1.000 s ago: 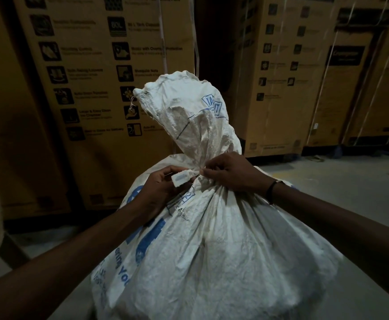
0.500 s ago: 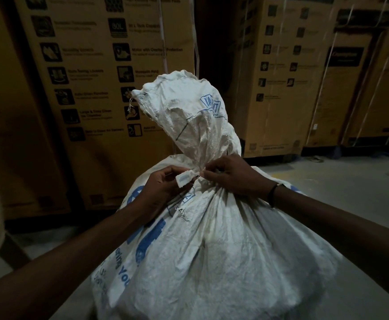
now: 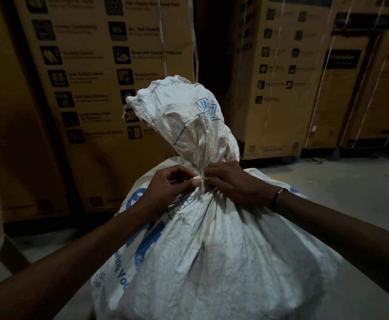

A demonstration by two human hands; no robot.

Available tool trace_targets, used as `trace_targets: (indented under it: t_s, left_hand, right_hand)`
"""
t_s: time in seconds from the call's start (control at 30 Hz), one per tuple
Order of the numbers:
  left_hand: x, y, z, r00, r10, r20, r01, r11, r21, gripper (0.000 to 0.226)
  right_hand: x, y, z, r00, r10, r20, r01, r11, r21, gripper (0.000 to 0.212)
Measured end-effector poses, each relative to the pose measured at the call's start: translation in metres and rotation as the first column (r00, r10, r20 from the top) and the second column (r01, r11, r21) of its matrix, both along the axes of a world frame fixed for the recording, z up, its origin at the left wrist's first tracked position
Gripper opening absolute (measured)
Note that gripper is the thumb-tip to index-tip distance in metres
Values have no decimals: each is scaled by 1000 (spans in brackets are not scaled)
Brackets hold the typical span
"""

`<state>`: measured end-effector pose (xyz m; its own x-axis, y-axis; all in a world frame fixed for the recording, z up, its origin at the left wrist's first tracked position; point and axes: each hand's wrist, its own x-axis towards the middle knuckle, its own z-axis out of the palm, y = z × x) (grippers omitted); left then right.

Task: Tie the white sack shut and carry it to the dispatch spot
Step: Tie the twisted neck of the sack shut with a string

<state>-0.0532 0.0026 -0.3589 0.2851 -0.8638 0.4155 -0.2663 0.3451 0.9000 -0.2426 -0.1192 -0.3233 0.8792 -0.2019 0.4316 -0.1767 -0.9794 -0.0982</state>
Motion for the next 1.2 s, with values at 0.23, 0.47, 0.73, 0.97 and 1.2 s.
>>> trace_targets:
  t_s: [0.23,0.47,0.73,0.97,1.2]
  left_hand:
    - [-2,6,14,990,1,144,-5,1000,29,21]
    - [-14,6,11,984,10,178,-20,998,52,15]
    - [-27,5,25,961,72,268,-91,994,61,19]
    - [-24,4,31,957,100,273,-134,985,107,29]
    - [-38,6,47,773,146,617,-259,961,96,8]
  right_hand:
    - [-8,-8,5,997,48,53,-49,999,16,21]
    - [-12,3,10,978,-42,204,-11,968,252,34]
    - [-21,23,23,930,-100,354,-15,951,308,31]
    - [-17,13,11,968,-127,216,82,975,205,22]
    - [-31,0,21,979,-104,175,64,973,220,21]
